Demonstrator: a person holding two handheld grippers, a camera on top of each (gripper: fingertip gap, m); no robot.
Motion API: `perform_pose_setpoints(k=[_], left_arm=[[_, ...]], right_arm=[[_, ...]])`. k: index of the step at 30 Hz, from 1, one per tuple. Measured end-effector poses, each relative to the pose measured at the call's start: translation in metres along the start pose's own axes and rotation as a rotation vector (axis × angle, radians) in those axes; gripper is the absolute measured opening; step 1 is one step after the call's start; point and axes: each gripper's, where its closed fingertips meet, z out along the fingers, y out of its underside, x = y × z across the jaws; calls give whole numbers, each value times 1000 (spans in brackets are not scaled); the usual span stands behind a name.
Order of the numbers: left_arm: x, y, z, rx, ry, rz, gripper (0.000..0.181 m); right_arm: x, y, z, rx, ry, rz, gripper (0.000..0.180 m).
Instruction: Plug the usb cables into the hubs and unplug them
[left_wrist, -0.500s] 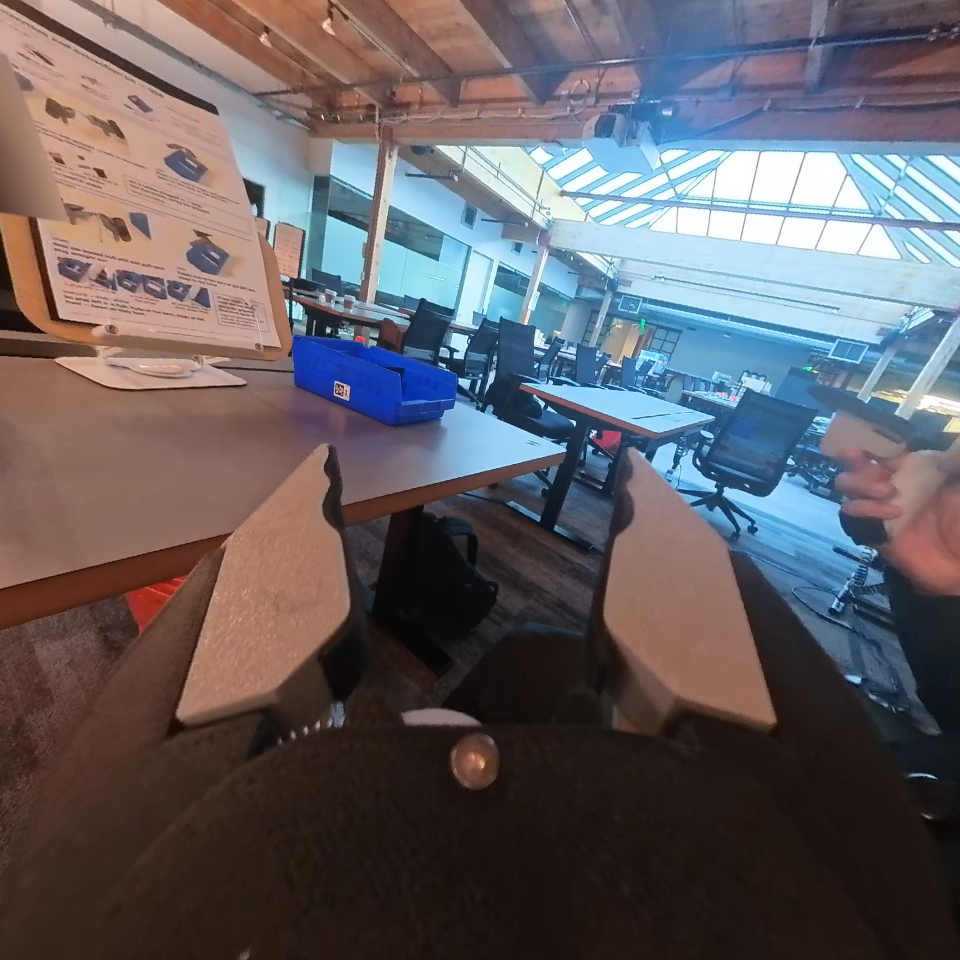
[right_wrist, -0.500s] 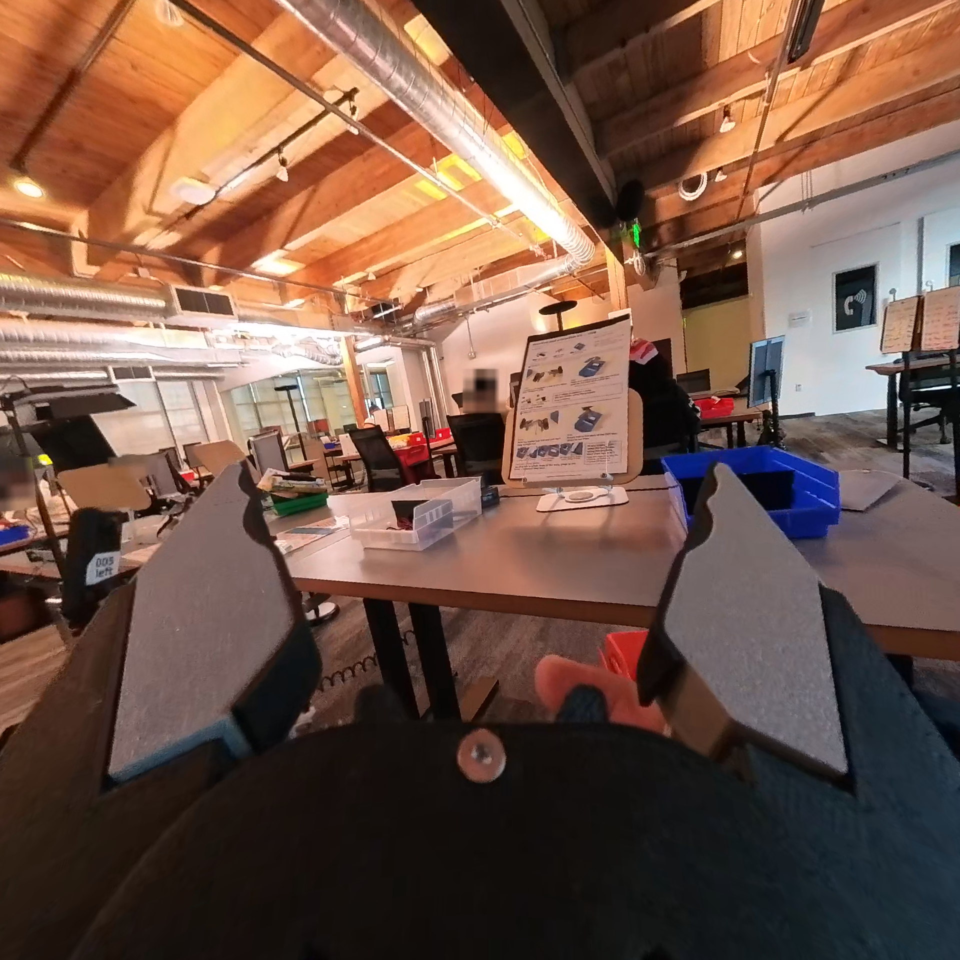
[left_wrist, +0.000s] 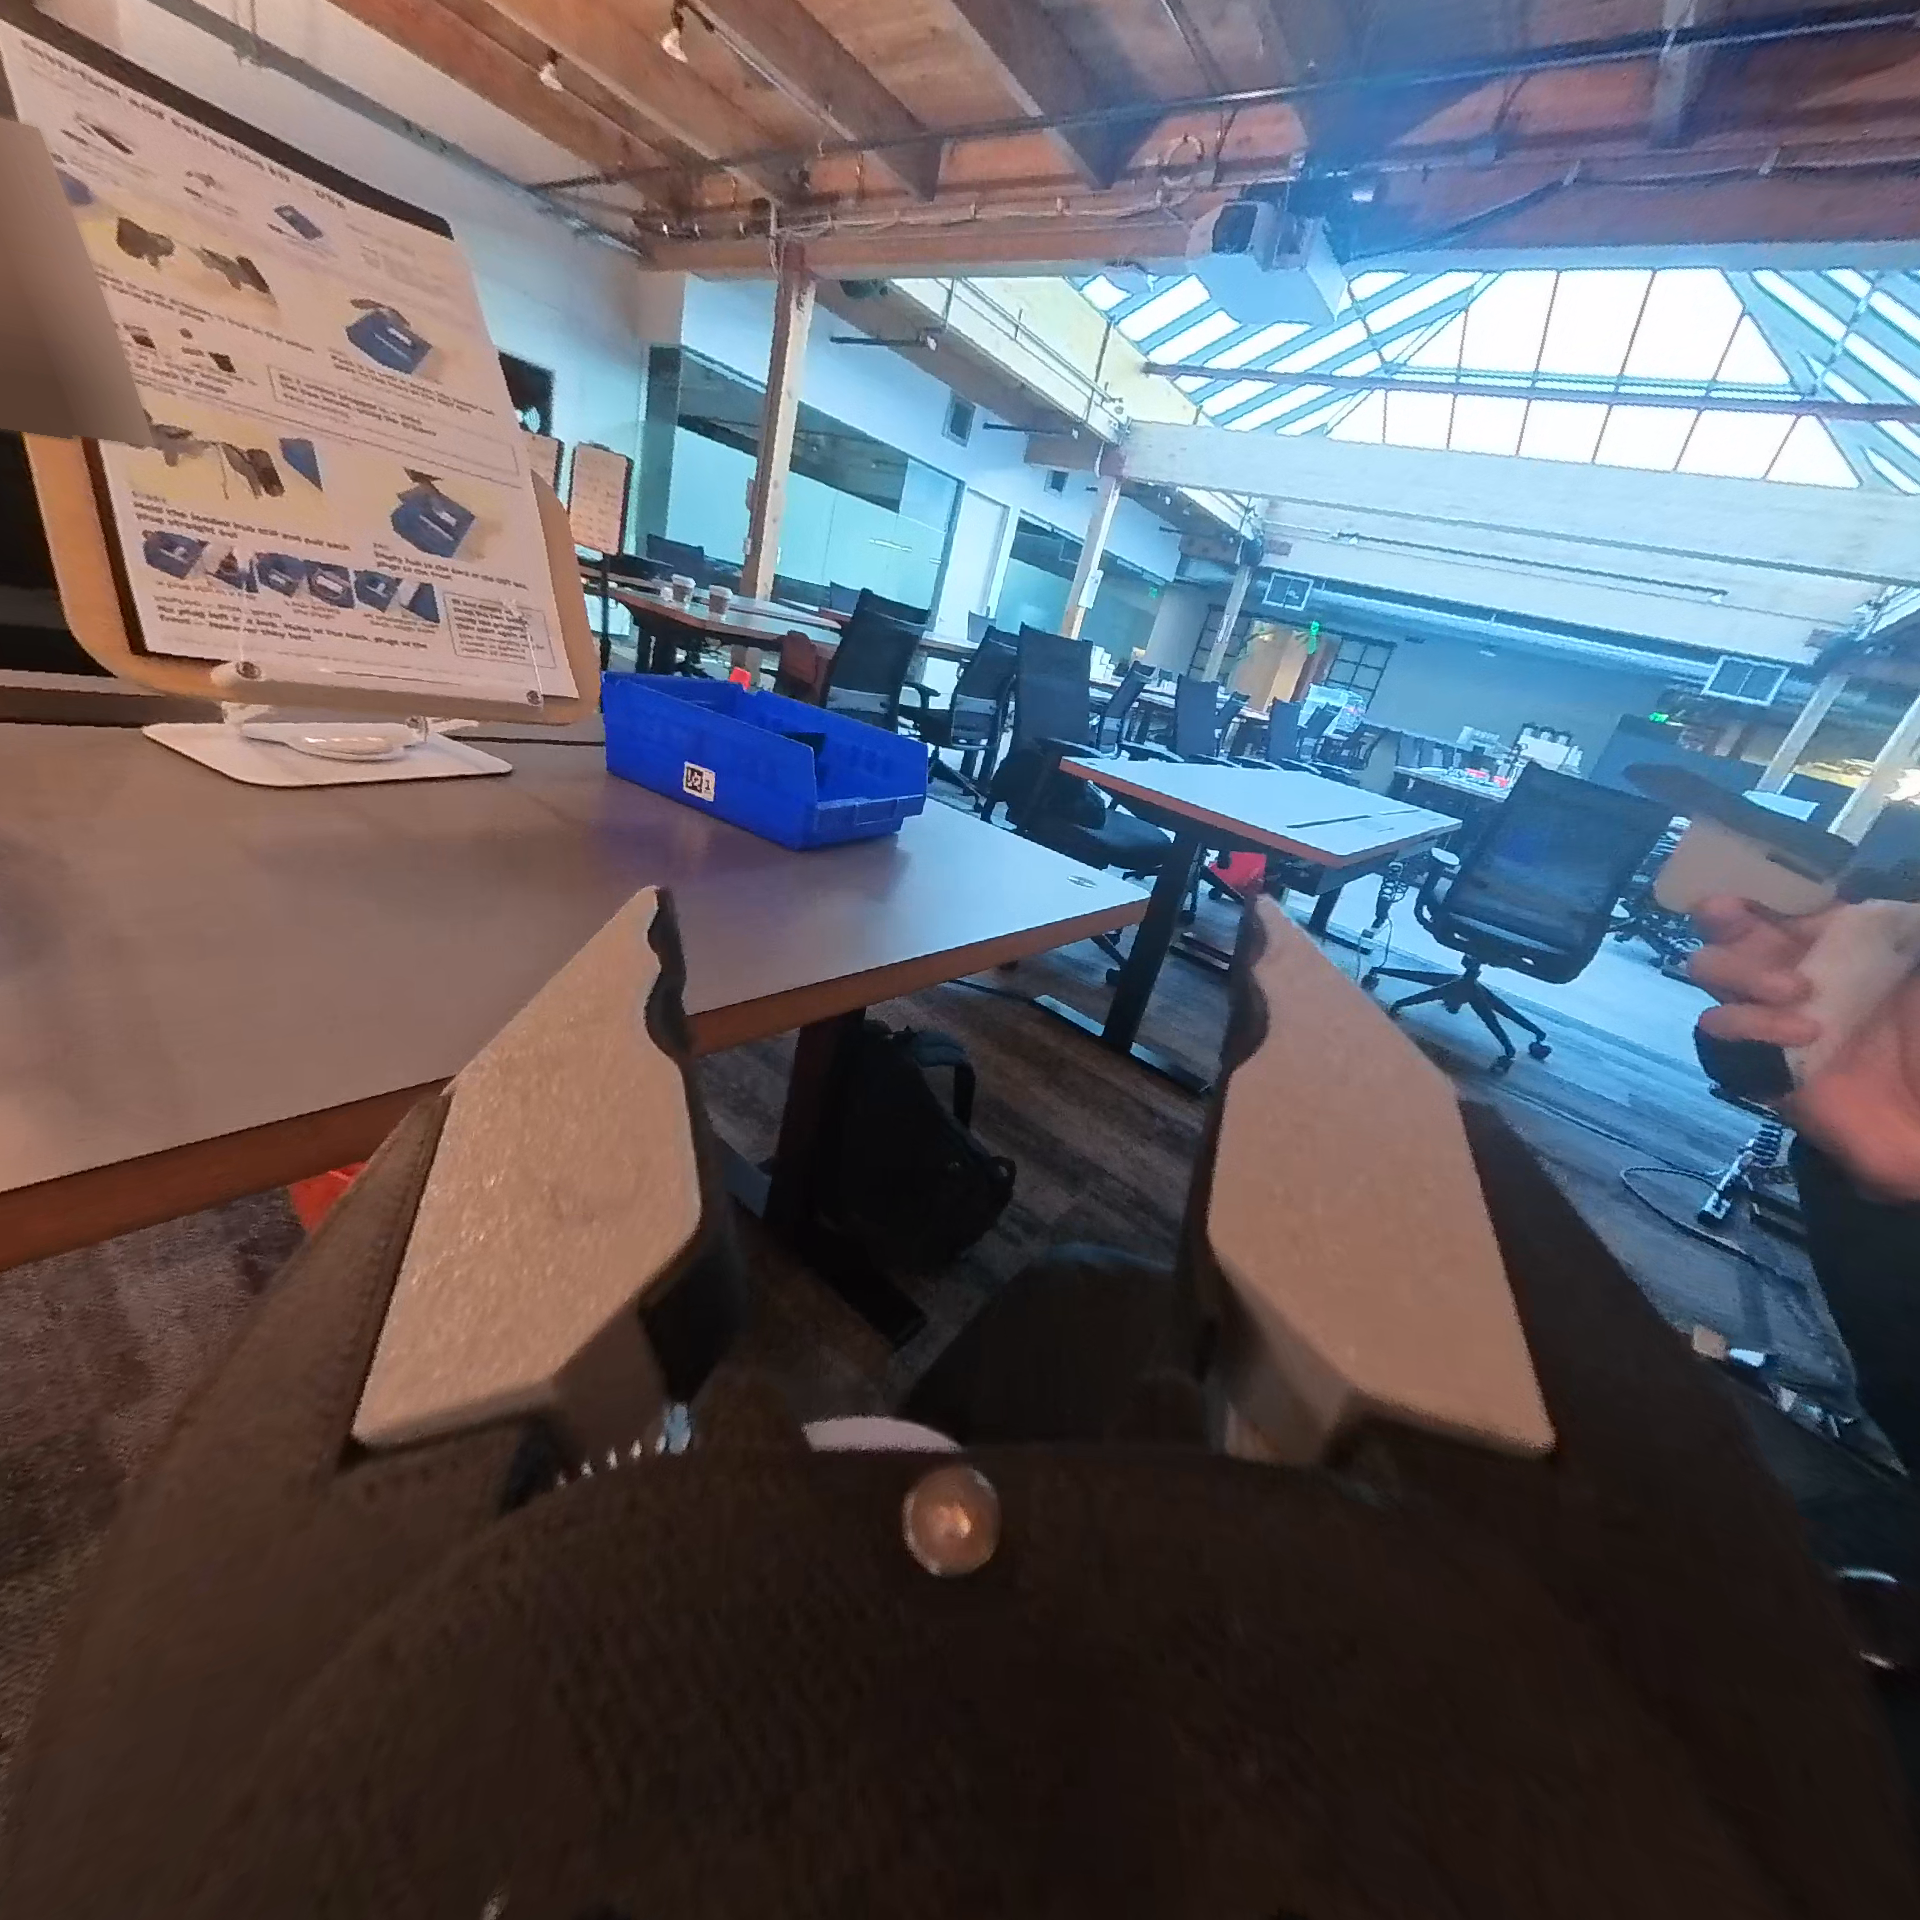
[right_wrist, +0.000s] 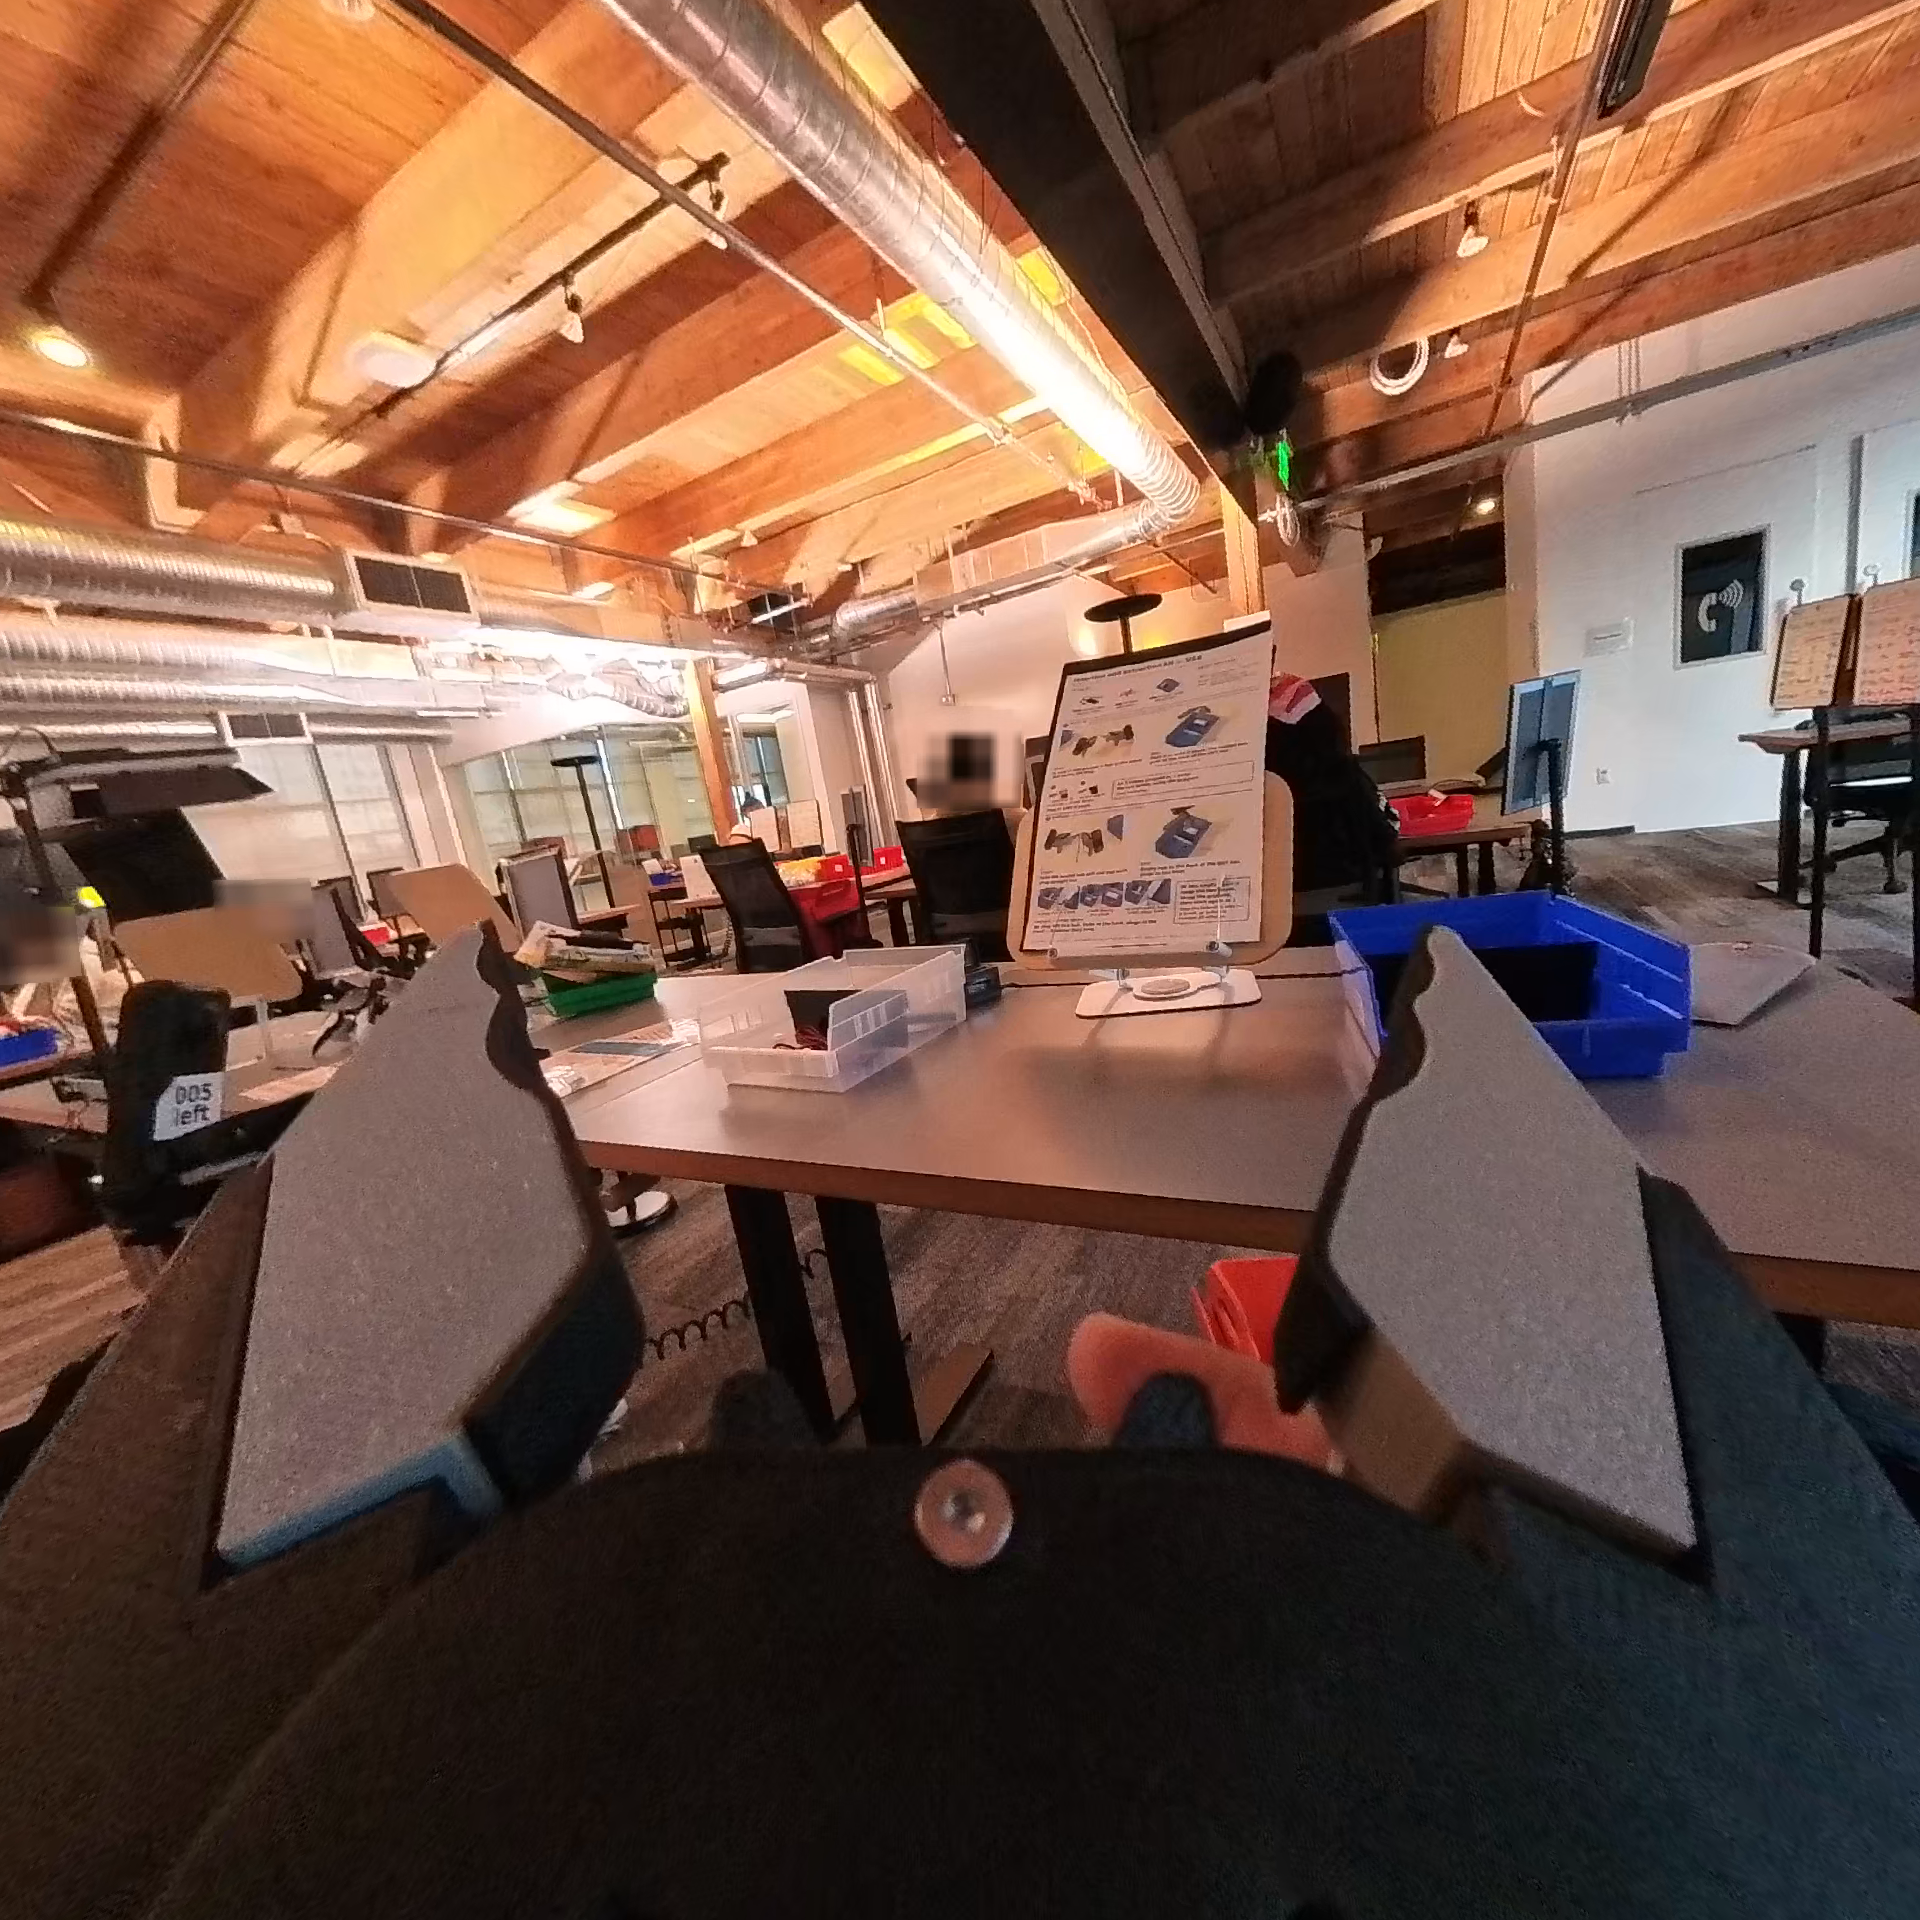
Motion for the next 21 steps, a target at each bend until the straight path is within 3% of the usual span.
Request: perform_pose_setpoints(k=[6,11,21], left_arm=[[-14,1,9,41,-53,65,106],[-52,0,48,95,-135,229,103],[-43,-29,92,262,-39,255,116]], right_arm=[[-1,-4,-3,19,0,-10,157],[3,12,1,-17,17,-11,158],[31,33,-2,-82,157,5,157]])
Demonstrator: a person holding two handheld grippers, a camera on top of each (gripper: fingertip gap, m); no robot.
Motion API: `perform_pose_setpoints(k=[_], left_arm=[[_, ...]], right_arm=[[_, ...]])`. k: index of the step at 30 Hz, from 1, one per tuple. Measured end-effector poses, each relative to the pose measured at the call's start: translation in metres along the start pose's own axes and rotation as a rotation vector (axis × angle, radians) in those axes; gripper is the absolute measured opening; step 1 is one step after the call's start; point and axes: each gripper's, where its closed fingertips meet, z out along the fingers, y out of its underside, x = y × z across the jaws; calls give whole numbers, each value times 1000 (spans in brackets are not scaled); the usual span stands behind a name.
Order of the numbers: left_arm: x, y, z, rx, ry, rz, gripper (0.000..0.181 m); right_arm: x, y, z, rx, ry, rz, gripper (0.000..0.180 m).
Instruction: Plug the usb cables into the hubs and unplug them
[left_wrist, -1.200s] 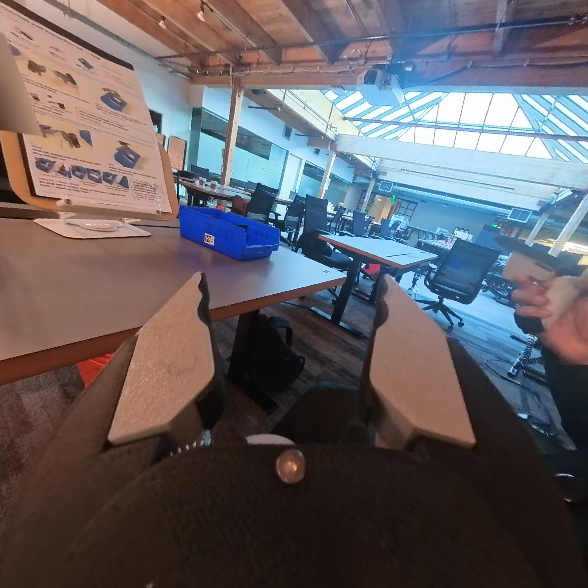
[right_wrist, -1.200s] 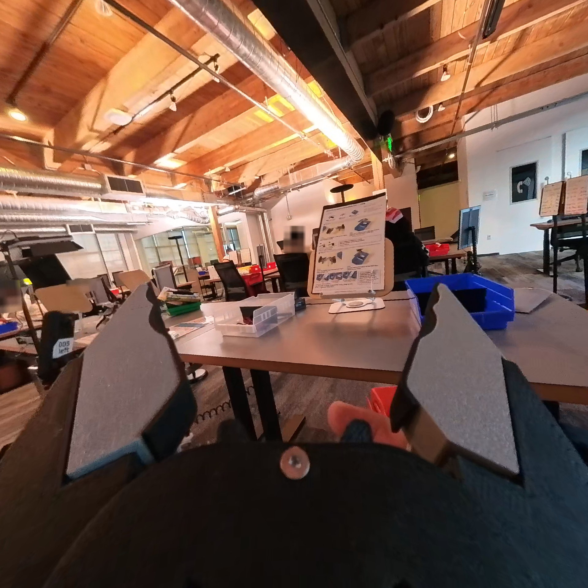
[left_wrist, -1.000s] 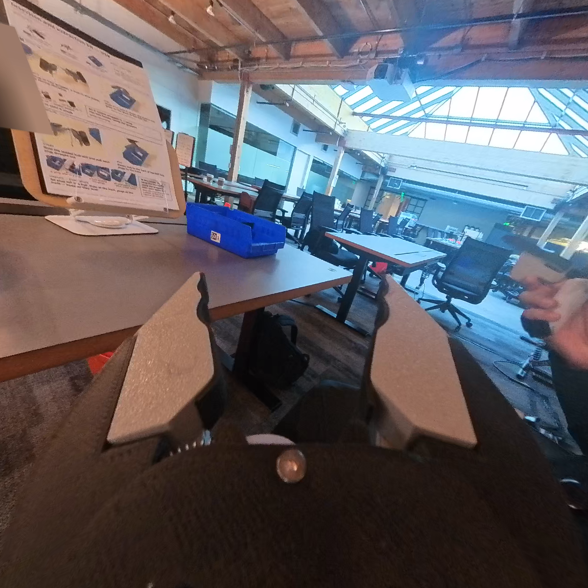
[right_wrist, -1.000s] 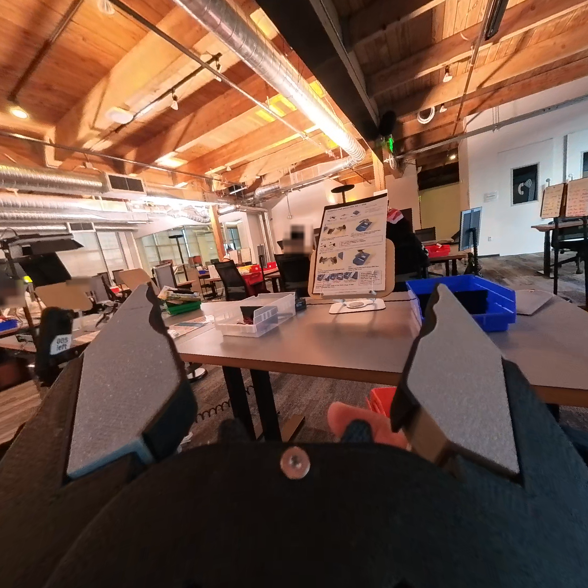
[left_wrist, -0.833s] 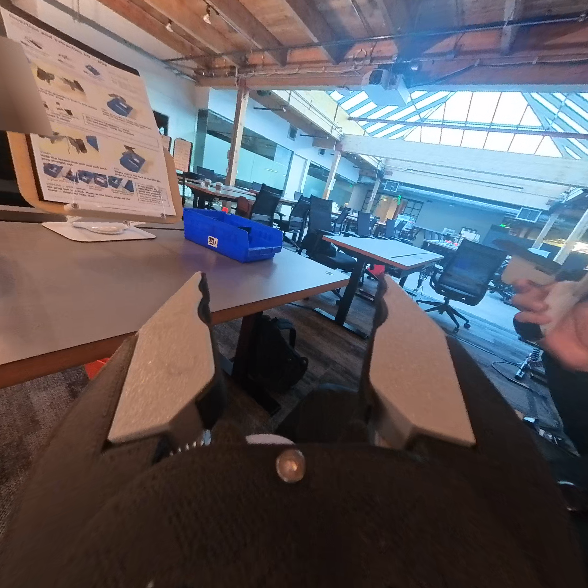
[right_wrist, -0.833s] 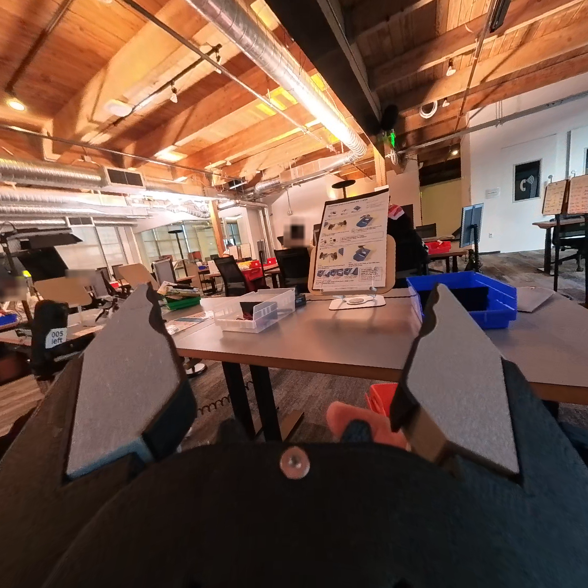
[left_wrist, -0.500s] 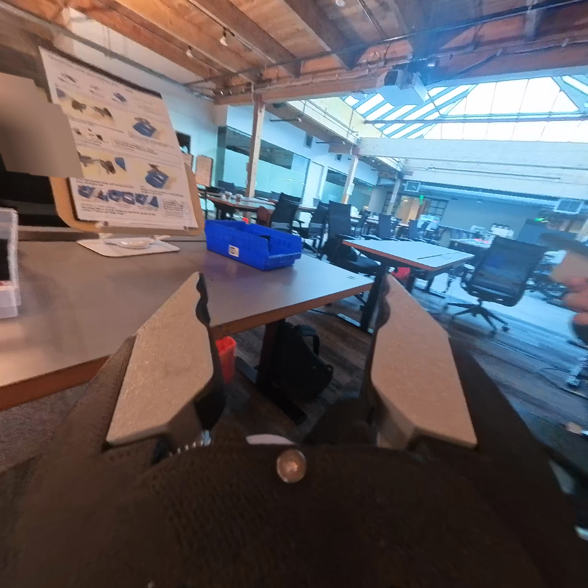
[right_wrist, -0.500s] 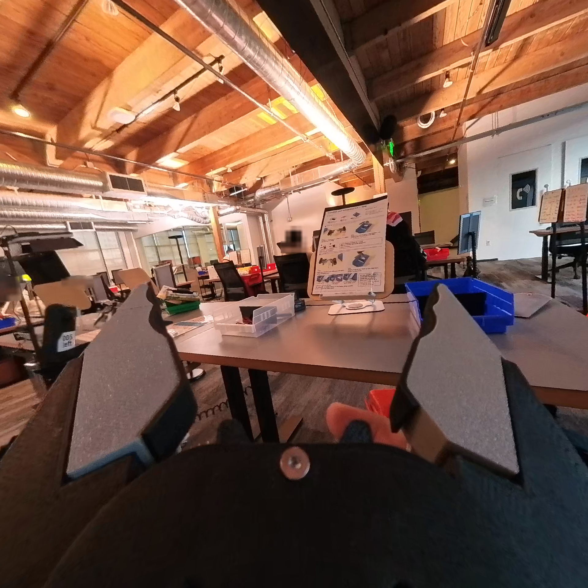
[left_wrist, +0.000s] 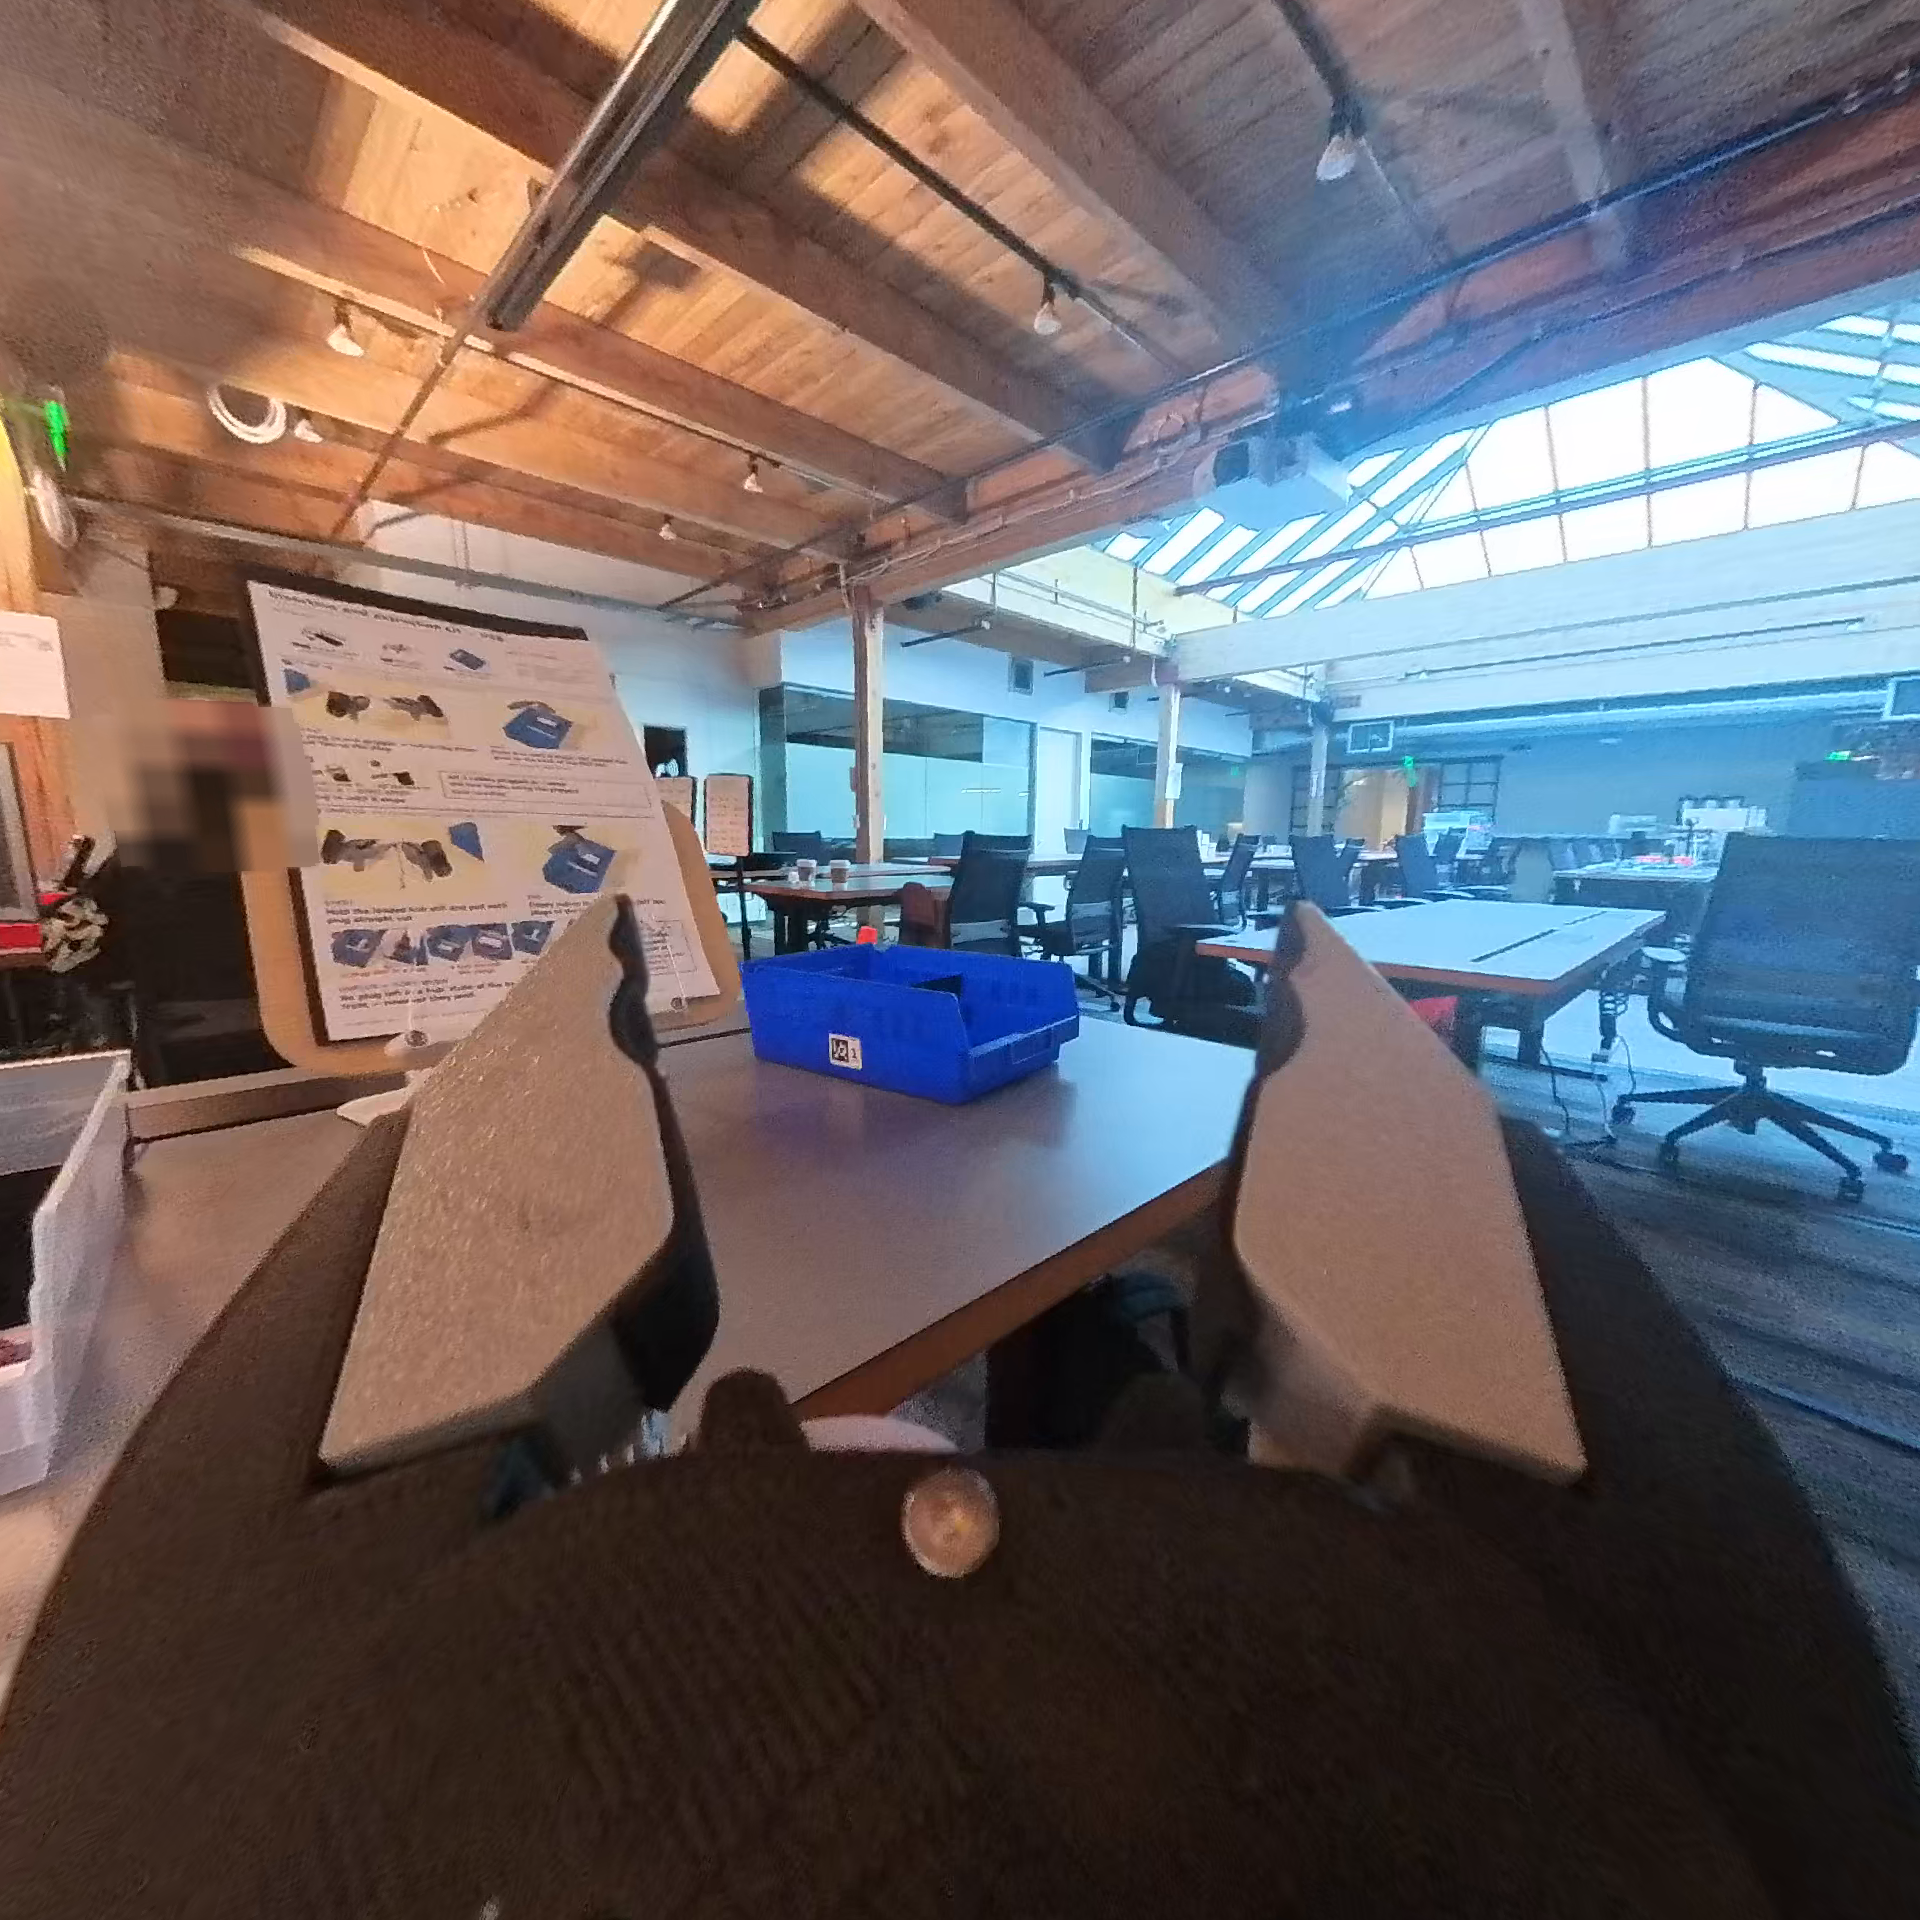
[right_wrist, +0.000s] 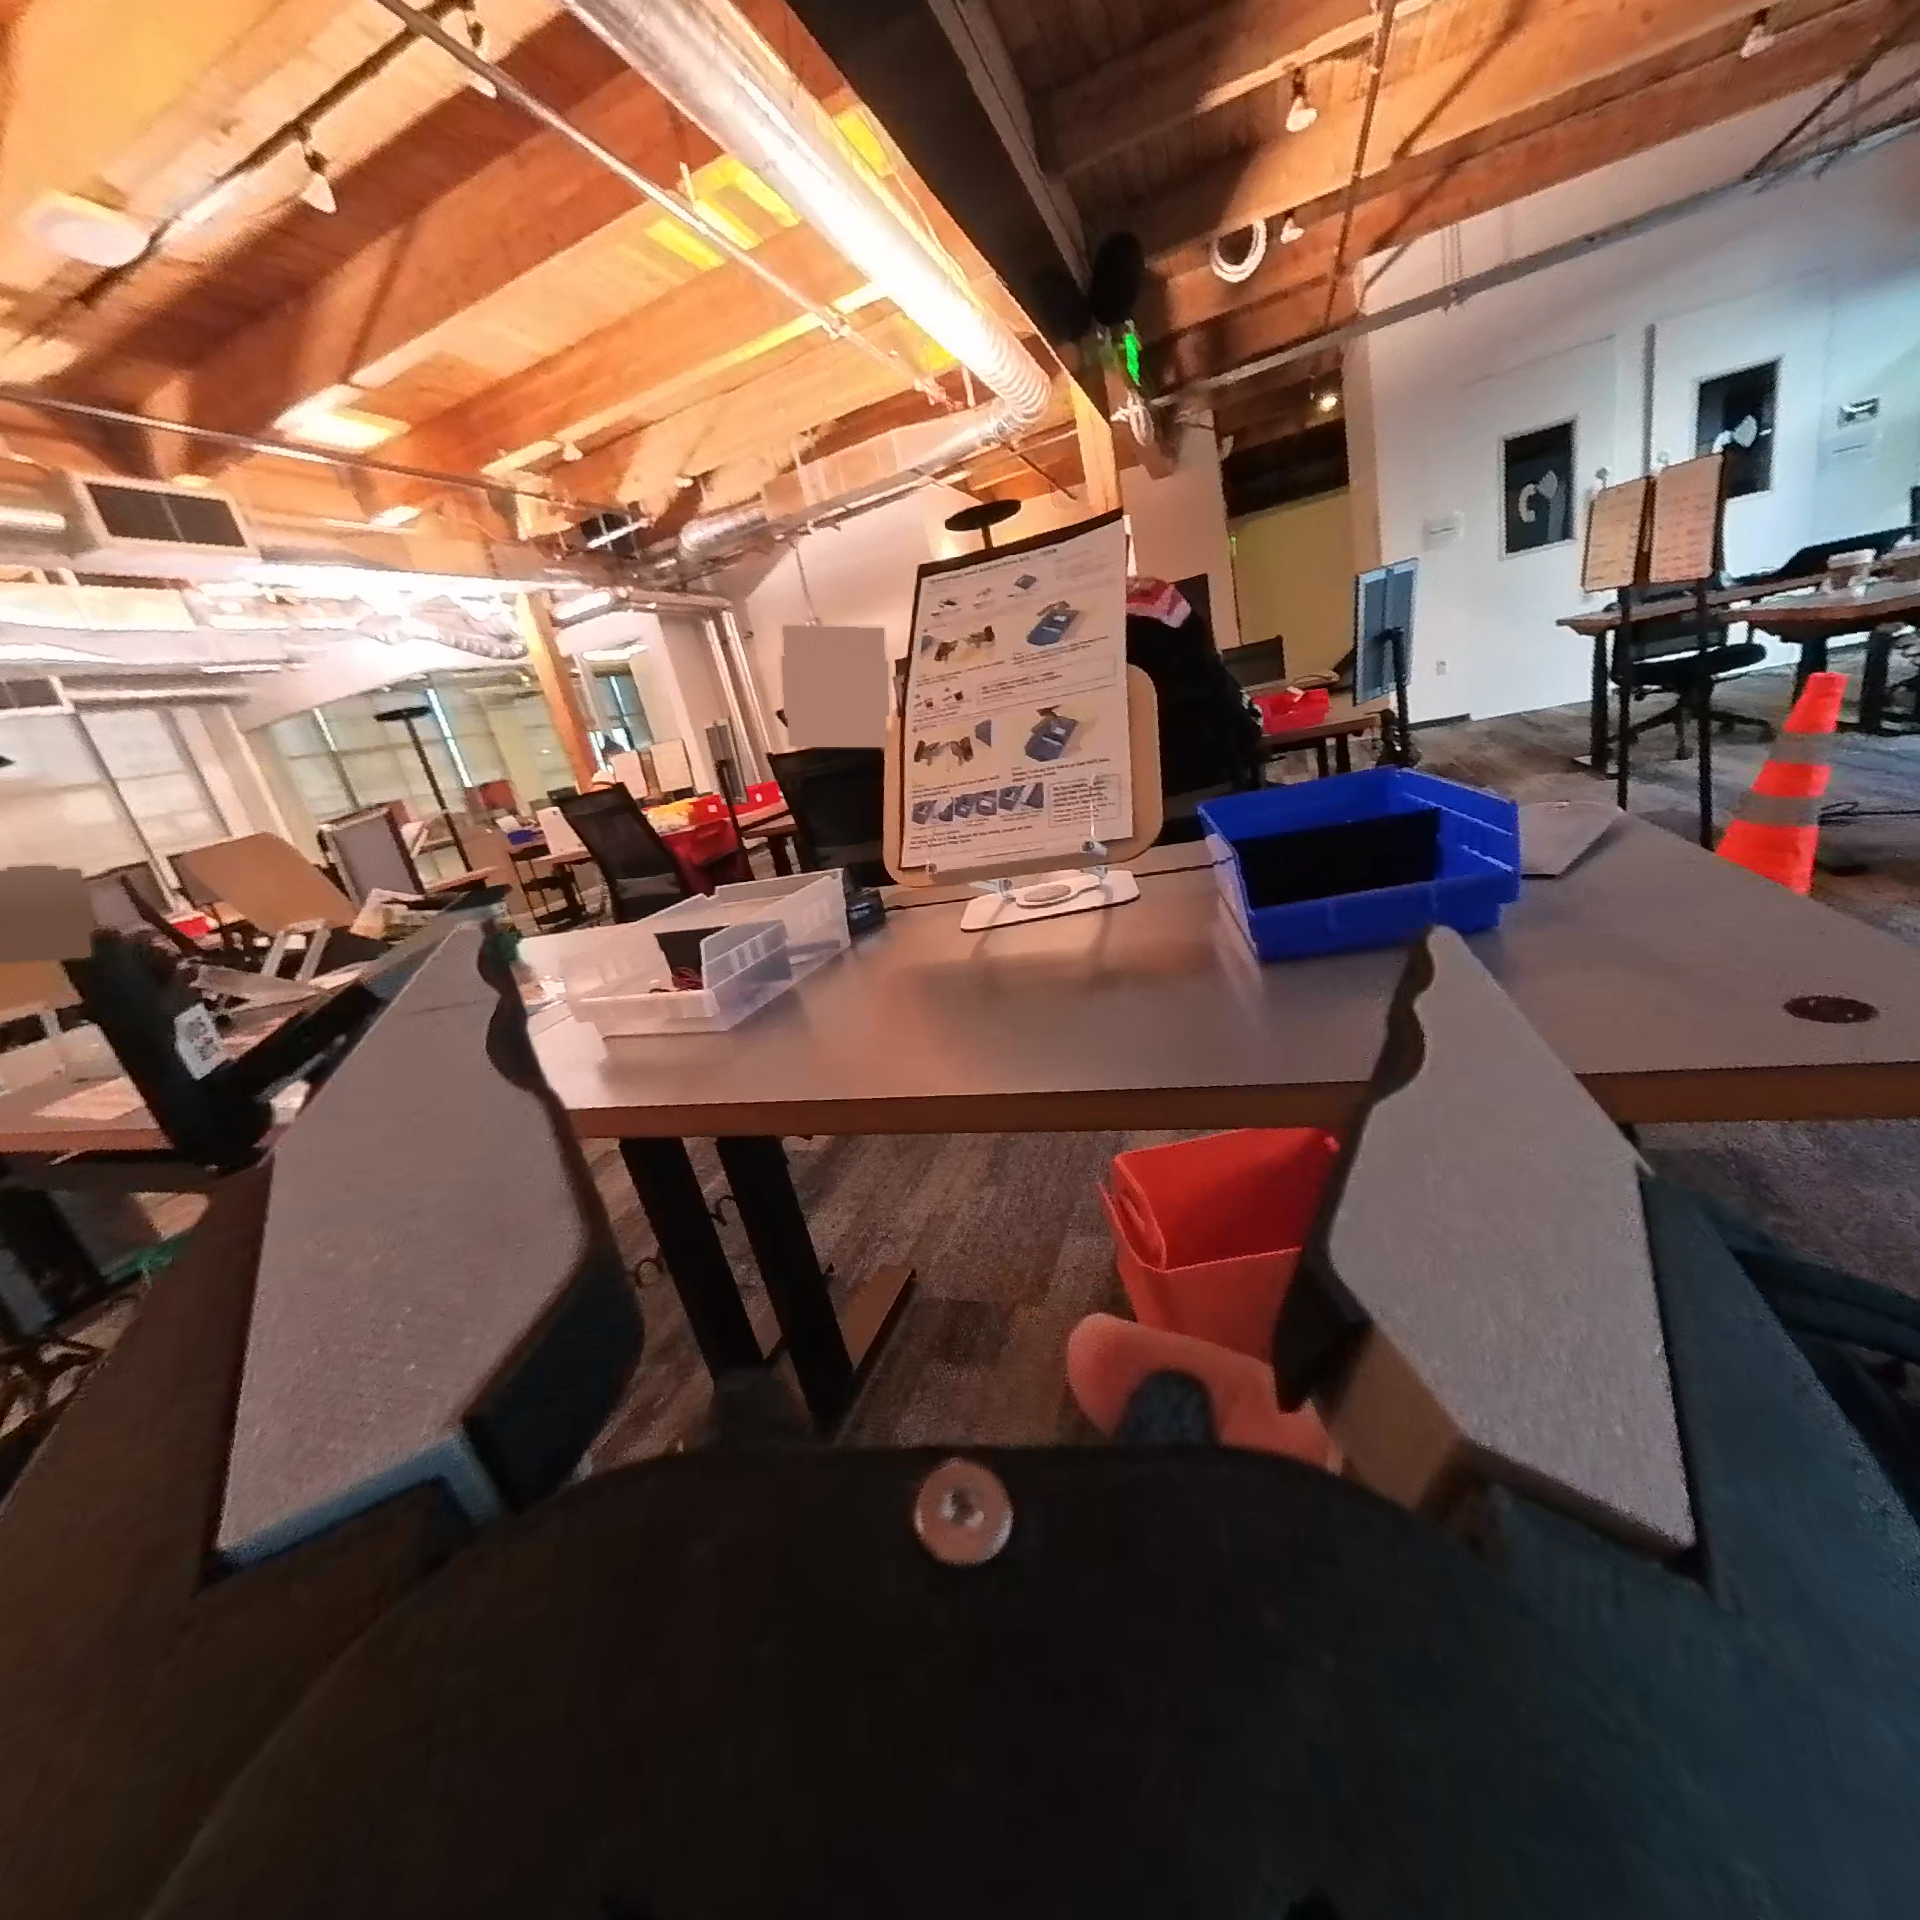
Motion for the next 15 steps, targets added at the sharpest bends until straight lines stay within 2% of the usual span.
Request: perform_pose_setpoints(k=[7,15], left_arm=[[9,-21,-24,55,-29,-18,116],[16,-59,-79,87,-76,-34,117]], right_arm=[[-5,-2,0,24,8,18,158],[4,-11,-14,52,21,3,158]])
